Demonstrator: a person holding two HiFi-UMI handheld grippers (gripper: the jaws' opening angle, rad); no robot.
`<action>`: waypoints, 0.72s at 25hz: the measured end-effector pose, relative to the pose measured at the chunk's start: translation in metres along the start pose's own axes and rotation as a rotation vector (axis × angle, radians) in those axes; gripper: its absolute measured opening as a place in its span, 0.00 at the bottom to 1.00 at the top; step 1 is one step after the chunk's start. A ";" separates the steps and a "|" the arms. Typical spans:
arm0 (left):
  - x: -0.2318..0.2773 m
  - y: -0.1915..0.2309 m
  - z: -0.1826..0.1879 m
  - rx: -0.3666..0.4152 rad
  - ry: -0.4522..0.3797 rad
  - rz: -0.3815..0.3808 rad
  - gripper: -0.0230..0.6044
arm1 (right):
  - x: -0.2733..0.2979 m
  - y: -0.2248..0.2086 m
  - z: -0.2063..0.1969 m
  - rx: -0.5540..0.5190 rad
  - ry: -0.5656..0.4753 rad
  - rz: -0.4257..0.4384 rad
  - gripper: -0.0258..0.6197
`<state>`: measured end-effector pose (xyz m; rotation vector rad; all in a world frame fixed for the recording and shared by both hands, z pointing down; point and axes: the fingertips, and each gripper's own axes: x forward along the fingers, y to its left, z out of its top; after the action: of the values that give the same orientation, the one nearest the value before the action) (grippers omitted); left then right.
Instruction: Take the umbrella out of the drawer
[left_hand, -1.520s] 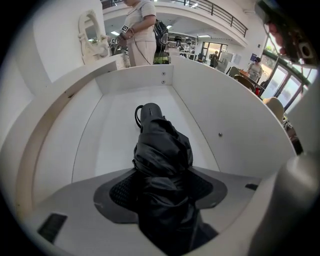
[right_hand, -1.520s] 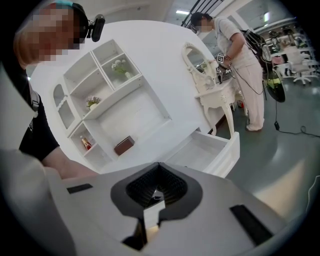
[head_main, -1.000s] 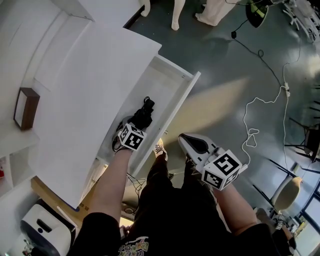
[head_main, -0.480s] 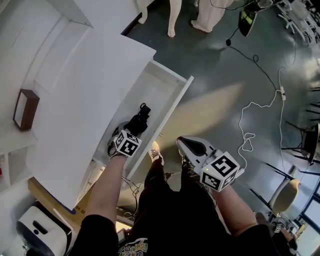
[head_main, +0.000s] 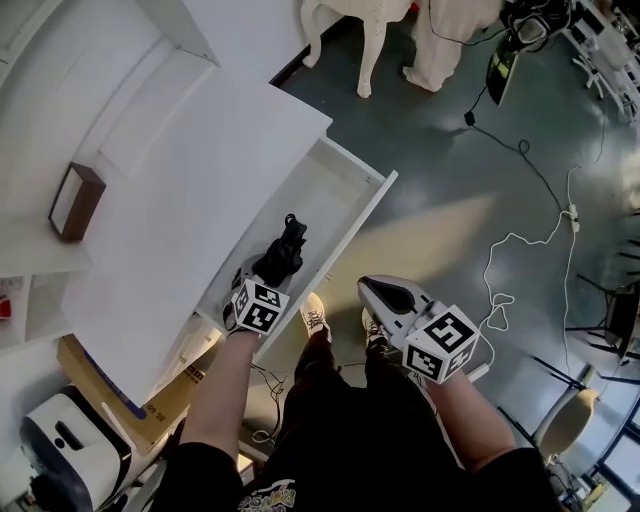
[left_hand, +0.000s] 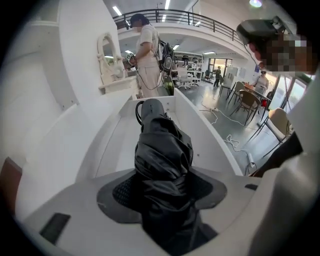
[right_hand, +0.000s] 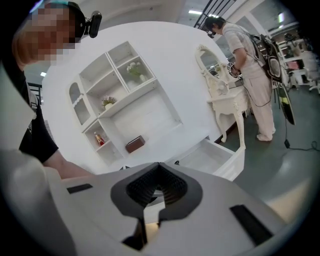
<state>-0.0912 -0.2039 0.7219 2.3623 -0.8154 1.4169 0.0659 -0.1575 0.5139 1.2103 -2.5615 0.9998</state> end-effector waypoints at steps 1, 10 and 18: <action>-0.007 0.000 0.003 -0.010 -0.015 0.013 0.46 | 0.000 0.002 0.002 -0.007 -0.001 0.011 0.04; -0.076 0.002 0.037 -0.093 -0.164 0.123 0.46 | -0.003 0.018 0.022 -0.065 -0.008 0.084 0.04; -0.147 -0.002 0.073 -0.167 -0.320 0.209 0.46 | -0.012 0.031 0.041 -0.110 -0.032 0.128 0.04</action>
<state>-0.0909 -0.1901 0.5578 2.4618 -1.2435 1.0013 0.0575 -0.1612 0.4622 1.0542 -2.7088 0.8561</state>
